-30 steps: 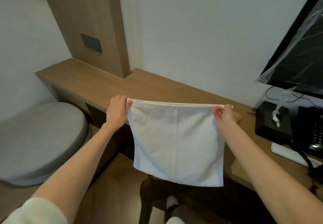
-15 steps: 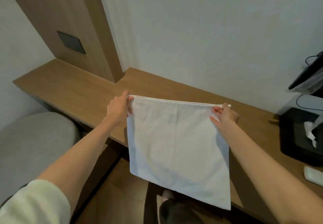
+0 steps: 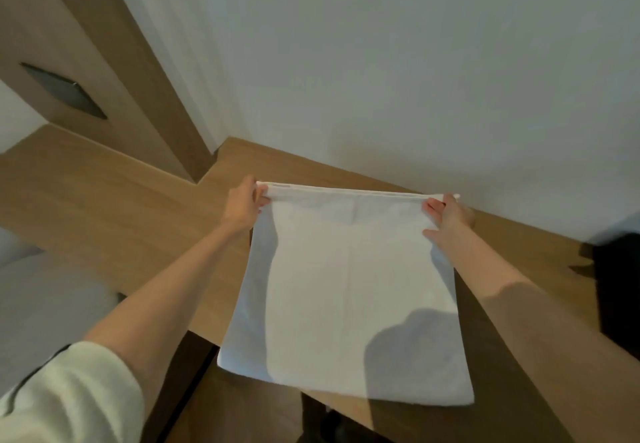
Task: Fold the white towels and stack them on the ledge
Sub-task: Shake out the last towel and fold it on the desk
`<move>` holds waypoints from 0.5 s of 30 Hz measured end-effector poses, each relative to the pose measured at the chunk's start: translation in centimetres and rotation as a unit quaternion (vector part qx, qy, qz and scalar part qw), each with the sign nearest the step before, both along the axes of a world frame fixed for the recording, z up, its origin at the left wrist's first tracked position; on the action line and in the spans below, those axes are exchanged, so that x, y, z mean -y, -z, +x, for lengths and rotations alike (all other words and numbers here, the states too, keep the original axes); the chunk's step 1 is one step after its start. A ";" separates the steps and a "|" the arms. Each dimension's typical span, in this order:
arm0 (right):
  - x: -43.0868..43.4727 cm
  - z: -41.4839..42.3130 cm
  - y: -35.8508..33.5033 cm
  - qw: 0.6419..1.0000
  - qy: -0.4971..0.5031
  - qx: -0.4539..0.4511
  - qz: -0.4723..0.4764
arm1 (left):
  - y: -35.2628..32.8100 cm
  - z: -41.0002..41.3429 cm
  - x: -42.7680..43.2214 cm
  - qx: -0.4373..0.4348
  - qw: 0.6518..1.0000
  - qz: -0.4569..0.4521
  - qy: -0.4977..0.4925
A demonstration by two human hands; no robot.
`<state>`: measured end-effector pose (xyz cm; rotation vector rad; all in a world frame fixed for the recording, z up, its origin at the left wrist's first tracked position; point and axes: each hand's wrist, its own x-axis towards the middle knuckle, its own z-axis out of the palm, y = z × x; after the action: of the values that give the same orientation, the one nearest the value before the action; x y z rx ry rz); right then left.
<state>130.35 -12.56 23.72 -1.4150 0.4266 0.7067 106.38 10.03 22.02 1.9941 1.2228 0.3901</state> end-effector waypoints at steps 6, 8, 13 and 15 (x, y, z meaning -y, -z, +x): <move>-1.2 2.2 -0.1 1.000 0.017 0.021 0.010 | -0.3 2.4 -1.1 0.096 0.994 -0.040 -0.032; -0.9 2.2 -0.2 0.999 0.017 0.039 0.001 | -0.5 2.3 -1.0 0.127 0.988 -0.074 -0.041; 1.0 0.3 -1.1 0.998 0.025 0.062 -0.003 | -1.5 0.6 0.9 0.230 0.946 -0.191 -0.122; 2.1 -0.9 -1.5 0.997 0.033 0.074 -0.010 | -2.0 -0.6 1.9 0.263 0.918 -0.253 -0.154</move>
<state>129.50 -14.65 25.17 -1.4553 0.3630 0.5406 105.81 8.16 23.98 1.1540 1.1355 0.6406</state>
